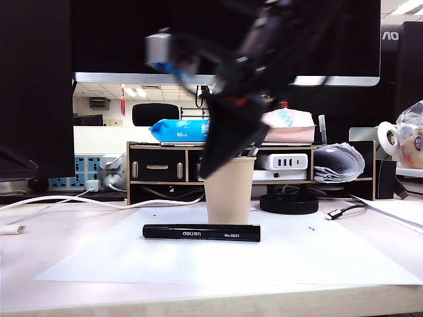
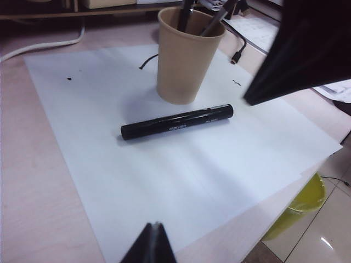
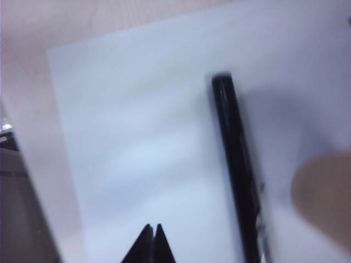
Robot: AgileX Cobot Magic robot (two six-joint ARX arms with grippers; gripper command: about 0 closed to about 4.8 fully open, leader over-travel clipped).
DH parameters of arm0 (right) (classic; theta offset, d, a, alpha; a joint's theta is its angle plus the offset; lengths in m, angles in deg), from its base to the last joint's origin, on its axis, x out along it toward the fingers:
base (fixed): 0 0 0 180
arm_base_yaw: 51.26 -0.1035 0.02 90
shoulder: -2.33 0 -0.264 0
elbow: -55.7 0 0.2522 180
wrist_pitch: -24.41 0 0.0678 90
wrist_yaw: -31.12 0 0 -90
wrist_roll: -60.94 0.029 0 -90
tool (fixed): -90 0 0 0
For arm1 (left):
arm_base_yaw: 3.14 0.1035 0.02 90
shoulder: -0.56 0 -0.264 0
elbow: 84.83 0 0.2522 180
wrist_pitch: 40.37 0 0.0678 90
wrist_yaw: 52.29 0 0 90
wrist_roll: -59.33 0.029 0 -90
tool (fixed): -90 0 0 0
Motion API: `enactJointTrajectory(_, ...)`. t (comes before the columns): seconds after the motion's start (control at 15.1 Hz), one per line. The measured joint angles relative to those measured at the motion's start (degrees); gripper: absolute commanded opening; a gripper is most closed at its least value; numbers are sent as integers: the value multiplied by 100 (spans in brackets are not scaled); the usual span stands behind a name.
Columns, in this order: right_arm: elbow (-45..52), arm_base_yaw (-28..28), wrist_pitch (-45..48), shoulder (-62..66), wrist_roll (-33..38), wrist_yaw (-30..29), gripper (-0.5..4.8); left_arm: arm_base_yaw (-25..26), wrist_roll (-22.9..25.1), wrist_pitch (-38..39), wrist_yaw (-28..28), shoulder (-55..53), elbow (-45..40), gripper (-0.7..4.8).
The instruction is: Pick up the marker and insert it into the paper cup.
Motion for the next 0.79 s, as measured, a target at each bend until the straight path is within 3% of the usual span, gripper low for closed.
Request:
enactJointTrajectory(0.2,-713,13,-96,568,-131,11,-6,0,0,-4,0,2,0,-5)
enactJointTrajectory(0.46,-1895,15,-1060,1427,-562,-76,-6,0,2,-2,2,2,0,-5)
enactJointTrajectory(0.79,-2500,-94,-1469,1928,-715,-162,-6,0,2,0,2,2,0,-5)
